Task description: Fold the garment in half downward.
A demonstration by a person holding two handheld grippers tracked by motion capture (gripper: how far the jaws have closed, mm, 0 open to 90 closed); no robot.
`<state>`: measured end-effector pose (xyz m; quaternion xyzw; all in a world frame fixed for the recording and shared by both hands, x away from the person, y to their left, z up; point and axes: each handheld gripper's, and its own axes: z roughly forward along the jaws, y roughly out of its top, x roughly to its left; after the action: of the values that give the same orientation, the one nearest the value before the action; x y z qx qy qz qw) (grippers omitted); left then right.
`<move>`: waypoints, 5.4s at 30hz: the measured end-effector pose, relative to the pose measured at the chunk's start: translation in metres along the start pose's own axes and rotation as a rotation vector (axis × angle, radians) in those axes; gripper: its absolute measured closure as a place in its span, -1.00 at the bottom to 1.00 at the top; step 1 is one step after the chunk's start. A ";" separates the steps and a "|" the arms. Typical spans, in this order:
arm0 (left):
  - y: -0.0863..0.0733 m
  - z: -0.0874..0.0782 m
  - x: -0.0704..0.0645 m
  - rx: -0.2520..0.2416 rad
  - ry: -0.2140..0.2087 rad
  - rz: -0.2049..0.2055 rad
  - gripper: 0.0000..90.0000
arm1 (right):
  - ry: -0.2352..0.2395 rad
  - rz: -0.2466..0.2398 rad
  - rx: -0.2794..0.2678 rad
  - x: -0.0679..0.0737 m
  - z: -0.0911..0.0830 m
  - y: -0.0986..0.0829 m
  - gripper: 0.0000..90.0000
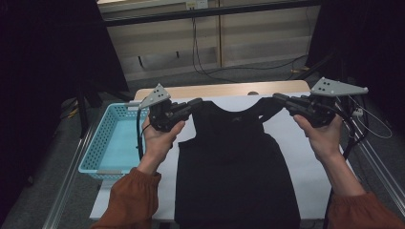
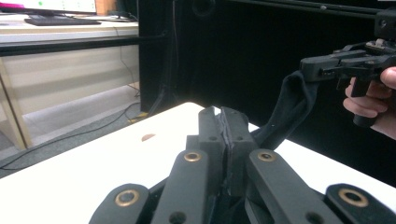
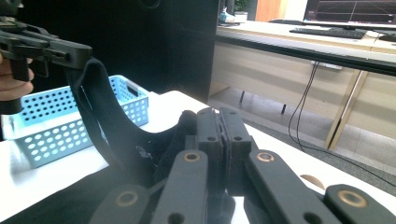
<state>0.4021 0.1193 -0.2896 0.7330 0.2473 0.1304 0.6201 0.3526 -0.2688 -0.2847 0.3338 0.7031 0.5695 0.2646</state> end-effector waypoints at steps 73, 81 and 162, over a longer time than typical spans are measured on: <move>-0.160 -0.081 -0.107 0.411 -0.262 0.022 0.96 | 0.269 -0.024 0.468 0.126 -0.072 -0.156 0.97; -0.163 -0.077 -0.092 0.432 -0.216 -0.047 0.75 | 0.254 -0.032 0.495 0.127 -0.066 -0.158 0.62; -0.168 0.027 0.014 0.518 0.140 0.027 -0.37 | -0.223 0.021 0.549 0.004 0.005 -0.149 0.55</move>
<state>0.3935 0.1225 -0.4604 0.8596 0.3050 0.1214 0.3915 0.3286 -0.2819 -0.4315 0.4608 0.7939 0.3204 0.2341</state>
